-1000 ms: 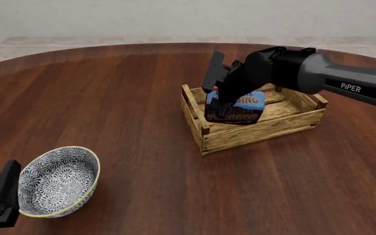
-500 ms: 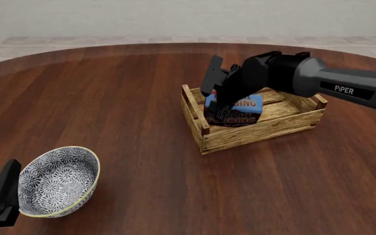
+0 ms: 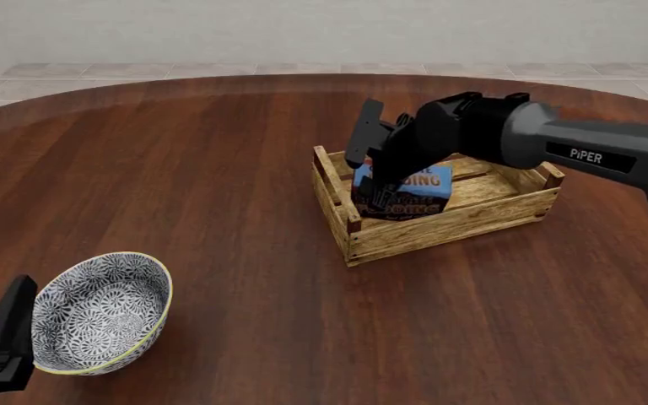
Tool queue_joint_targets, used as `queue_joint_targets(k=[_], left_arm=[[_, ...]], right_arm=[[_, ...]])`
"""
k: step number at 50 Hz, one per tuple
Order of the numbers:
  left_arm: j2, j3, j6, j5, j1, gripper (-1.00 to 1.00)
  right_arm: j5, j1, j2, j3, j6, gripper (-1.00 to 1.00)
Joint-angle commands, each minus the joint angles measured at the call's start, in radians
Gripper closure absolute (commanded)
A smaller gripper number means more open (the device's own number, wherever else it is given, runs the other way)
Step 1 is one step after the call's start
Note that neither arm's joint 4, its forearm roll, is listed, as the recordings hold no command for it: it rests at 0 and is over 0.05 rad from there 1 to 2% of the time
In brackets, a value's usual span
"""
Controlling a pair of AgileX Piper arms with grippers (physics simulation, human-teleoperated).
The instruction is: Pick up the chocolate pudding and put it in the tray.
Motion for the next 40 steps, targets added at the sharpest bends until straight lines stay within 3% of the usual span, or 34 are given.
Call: queue_joint_targets(k=[1, 40], left_arm=[[0.004, 0.0, 0.001, -0.004, -0.001, -1.0], [0.009, -0.009, 0.003, 0.0, 0.0, -1.0]], right_arm=[[-0.003, -0.004, 0.006, -0.001, 0.021, 1.0], [-0.002, -0.002, 0.036, -0.018, 0.042, 1.0]])
